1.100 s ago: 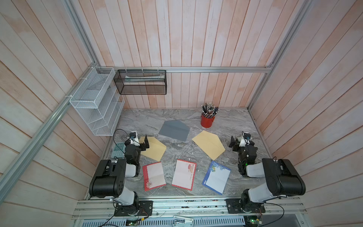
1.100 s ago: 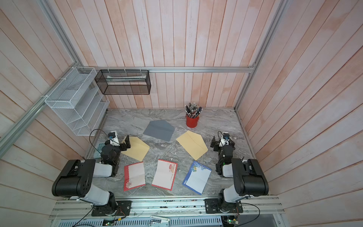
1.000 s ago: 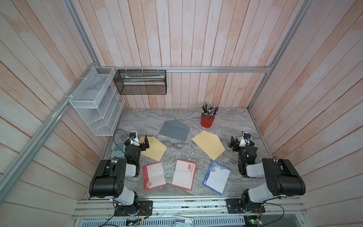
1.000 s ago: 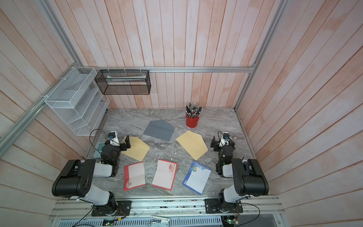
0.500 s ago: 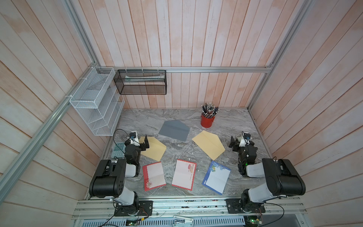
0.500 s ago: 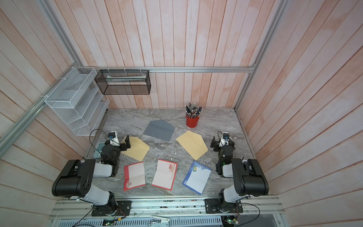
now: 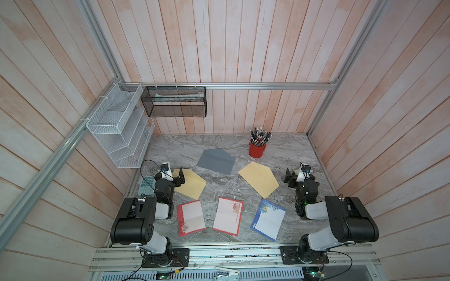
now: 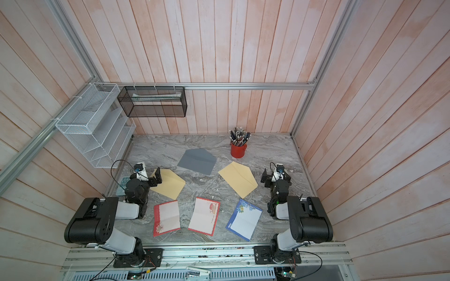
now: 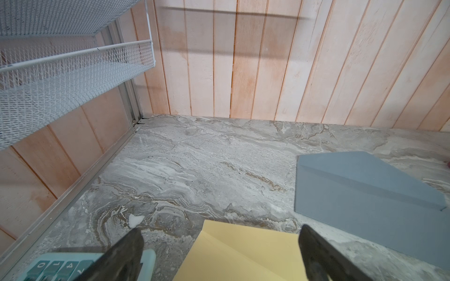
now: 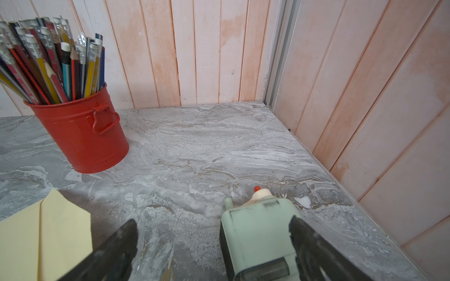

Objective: Fold the letter paper in half and place it into the envelope
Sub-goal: Move the letter paper to the center of the board.

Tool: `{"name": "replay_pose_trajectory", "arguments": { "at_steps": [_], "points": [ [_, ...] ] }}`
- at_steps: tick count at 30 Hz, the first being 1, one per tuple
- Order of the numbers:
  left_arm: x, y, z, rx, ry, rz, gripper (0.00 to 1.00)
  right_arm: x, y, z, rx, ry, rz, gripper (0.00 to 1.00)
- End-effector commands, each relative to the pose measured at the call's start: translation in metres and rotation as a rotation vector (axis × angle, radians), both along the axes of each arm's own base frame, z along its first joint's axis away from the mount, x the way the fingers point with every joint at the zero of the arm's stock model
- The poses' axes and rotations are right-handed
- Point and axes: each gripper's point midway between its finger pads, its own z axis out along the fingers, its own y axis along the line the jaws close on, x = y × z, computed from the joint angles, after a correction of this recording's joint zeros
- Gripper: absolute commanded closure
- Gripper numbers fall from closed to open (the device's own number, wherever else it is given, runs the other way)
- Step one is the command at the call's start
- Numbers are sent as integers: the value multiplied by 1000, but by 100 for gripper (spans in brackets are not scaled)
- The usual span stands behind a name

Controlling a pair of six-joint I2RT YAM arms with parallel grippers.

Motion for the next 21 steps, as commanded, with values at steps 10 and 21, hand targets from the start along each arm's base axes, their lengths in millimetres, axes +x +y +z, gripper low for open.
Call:
{"name": "replay_pose_trajectory", "arguments": {
  "at_steps": [10, 21],
  "points": [
    [-5, 4, 18, -9, -41, 29, 0, 3, 1, 18, 11, -61, 4, 2],
    [-50, 4, 113, -569, -114, 131, 0, 15, 21, 75, 431, 84, -3, 2]
  ]
}}
